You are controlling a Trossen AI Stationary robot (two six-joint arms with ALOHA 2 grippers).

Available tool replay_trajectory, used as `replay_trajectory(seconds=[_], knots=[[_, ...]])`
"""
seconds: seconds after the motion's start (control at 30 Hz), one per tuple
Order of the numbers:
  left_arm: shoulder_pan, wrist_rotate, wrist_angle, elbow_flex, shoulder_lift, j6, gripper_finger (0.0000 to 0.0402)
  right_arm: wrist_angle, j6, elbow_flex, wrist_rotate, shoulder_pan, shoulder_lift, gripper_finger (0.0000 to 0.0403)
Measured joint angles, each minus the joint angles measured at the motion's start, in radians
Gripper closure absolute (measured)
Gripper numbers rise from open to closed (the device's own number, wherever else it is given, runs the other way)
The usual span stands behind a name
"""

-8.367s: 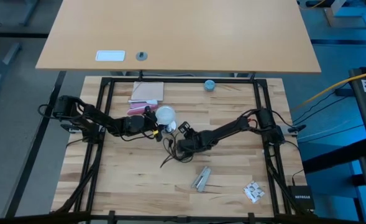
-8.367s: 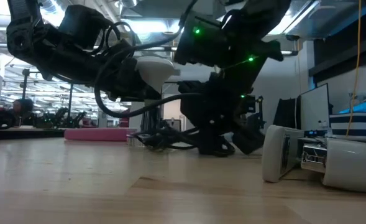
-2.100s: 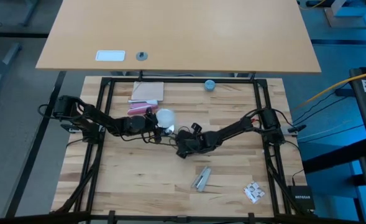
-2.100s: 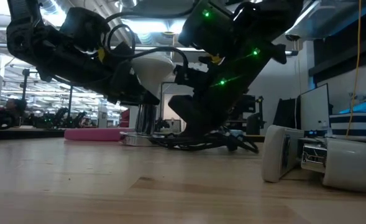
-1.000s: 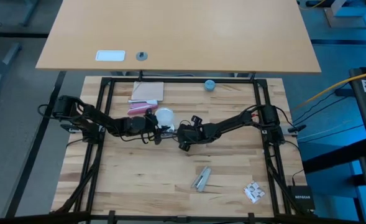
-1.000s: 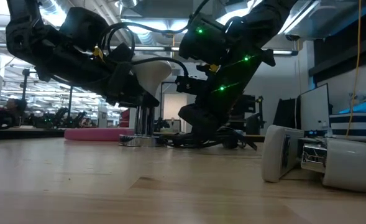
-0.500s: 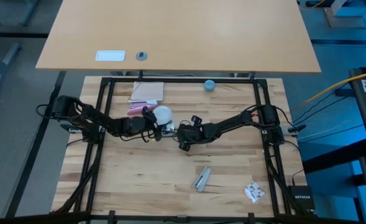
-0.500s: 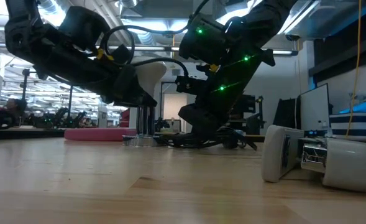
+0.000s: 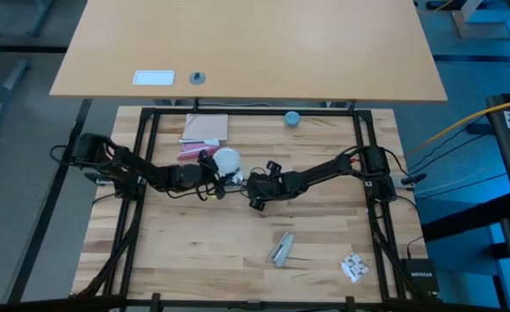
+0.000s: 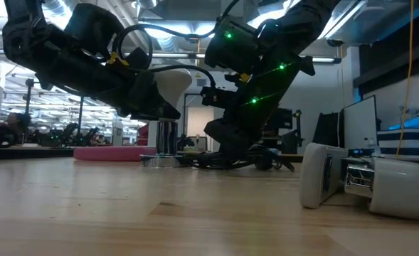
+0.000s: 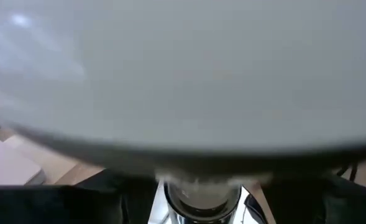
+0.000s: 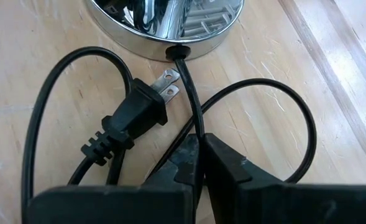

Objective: Screw lightbulb
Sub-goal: Insert the lightbulb into the lamp

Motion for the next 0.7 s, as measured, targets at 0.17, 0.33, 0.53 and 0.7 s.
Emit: replay_trajectory(seconds=[0.17,0.33,0.53,0.7], knots=[[0.0,-0.002,0.018,0.0,-0.011,0.001,0.0161,0.0,0.0,0.0,0.0,0.0,0.0,0.0379],[0.002,-0.003,0.023,0.0,-0.033,0.001,0.0161,-0.001,0.0,0.0,-0.001,0.0,0.0,0.0379],[0.003,-0.009,0.011,0.0,-0.071,0.001,0.0161,0.0,0.0,0.0,0.0,0.0,0.0,0.0379],[0.003,-0.021,0.003,0.0,-0.073,0.001,0.0163,0.002,0.0,0.0,0.0,0.0,0.0,0.0379]])
